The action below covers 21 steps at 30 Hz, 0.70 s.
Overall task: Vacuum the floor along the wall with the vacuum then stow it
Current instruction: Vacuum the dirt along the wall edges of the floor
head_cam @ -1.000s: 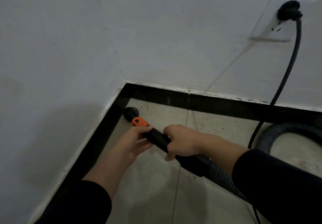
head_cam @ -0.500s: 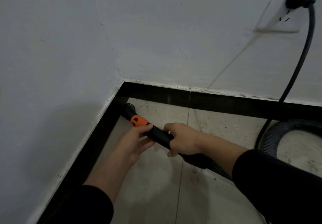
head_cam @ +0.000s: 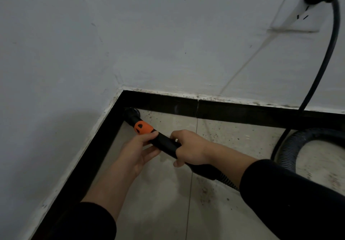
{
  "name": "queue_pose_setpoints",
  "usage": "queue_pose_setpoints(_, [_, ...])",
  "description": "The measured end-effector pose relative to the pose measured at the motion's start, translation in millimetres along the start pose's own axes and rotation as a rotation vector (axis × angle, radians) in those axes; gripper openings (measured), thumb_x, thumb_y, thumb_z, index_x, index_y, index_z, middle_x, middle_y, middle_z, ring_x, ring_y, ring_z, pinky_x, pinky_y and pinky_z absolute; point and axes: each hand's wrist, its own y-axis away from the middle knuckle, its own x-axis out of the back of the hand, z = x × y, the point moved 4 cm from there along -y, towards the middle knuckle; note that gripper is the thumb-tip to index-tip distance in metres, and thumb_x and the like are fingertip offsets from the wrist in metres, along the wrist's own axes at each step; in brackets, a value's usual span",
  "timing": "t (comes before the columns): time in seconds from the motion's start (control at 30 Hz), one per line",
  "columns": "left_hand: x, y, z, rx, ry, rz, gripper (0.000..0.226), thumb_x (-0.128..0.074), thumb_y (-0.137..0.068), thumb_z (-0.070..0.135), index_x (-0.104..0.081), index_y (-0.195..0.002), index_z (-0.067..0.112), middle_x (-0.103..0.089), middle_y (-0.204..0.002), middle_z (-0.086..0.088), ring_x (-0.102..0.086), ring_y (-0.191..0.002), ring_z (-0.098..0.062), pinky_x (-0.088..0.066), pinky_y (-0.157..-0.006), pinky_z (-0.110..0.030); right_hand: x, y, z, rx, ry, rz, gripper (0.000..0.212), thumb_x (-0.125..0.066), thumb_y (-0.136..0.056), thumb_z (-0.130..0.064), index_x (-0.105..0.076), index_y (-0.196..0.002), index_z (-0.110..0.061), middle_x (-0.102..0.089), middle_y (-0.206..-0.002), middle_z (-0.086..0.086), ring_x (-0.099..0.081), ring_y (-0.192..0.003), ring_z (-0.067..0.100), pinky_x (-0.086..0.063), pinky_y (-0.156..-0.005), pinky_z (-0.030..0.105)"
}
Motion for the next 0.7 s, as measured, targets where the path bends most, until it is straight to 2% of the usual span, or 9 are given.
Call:
queue_pose_setpoints(0.37, [-4.9,-10.1,6.6,-0.033,-0.001,-0.008,0.02,-0.069,-0.084,0.01,-0.062,-0.102,0.007,-0.065,-0.107,-0.013,-0.071,-0.084,-0.025,-0.058,-0.064,-0.028,5.3,-5.6,1.7,0.015,-0.009,0.075,0.042,-0.072,-0.079,-0.008,-0.056,-0.118,-0.014,-0.06,-0.103,0.006,-0.059,-0.092,0.022,-0.046,-0.073,0.03])
queue_pose_setpoints(0.57, [-2.1,-9.9,6.2,-0.026,0.019,0.001,0.017,-0.069,-0.084,0.008,-0.061,-0.1,0.006,-0.066,-0.107,-0.015,-0.07,-0.089,-0.028,-0.057,-0.072,-0.032,-0.3,-8.4,-0.2,0.021,0.012,0.083,0.036,-0.071,-0.08,-0.008,-0.06,-0.114,-0.013,-0.062,-0.095,0.007,-0.062,-0.086,0.022,-0.05,-0.069,0.03])
queue_pose_setpoints(0.7, [0.3,-7.5,5.6,-0.026,0.027,0.006,0.016,-0.068,-0.084,0.008,-0.061,-0.099,0.007,-0.066,-0.108,-0.015,-0.07,-0.09,-0.028,-0.057,-0.071,-0.032,-4.8,-6.9,-1.9,0.013,0.036,0.112,0.035,-0.07,-0.08,-0.011,-0.059,-0.114,-0.013,-0.063,-0.096,0.007,-0.063,-0.086,0.023,-0.056,-0.077,0.037])
